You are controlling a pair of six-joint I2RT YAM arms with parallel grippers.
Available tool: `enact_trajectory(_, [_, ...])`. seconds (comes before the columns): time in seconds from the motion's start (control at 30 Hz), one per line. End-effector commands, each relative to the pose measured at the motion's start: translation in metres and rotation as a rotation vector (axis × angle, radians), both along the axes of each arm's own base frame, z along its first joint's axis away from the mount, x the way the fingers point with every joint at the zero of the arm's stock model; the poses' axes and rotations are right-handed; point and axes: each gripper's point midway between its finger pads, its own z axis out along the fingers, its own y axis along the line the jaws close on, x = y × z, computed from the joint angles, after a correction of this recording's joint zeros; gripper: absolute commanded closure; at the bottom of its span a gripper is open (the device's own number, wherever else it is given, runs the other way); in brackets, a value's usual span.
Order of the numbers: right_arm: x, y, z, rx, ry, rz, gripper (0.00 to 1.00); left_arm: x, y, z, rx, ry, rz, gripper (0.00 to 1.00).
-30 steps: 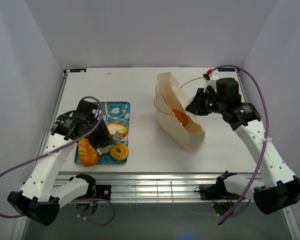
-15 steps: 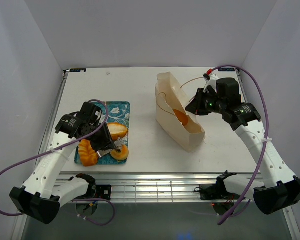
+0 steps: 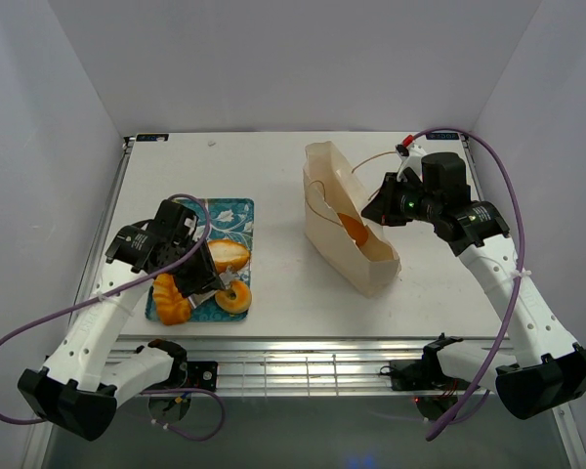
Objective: Place the fake bread into the paper bag
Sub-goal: Pick up the fake bread from the plate.
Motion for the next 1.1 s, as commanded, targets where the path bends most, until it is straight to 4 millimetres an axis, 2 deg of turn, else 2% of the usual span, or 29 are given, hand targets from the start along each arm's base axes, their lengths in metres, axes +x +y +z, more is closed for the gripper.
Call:
enact_trajectory(0.0, [-0.001, 0.005, 0.008, 0.017, -0.031, 0.025, 0.92, -0.018, 0.007, -0.003, 0.007, 0.040, -0.007, 0.52])
enact_trajectory(0.6, [-0.001, 0.005, 0.009, 0.021, -0.032, 0.023, 0.92, -0.031, -0.001, -0.015, -0.033, 0.113, -0.047, 0.49])
enact_trajectory(1.07, [-0.002, 0.004, 0.012, 0.020, -0.039, 0.018, 0.92, -0.018, 0.002, -0.020, 0.022, 0.129, -0.062, 0.47])
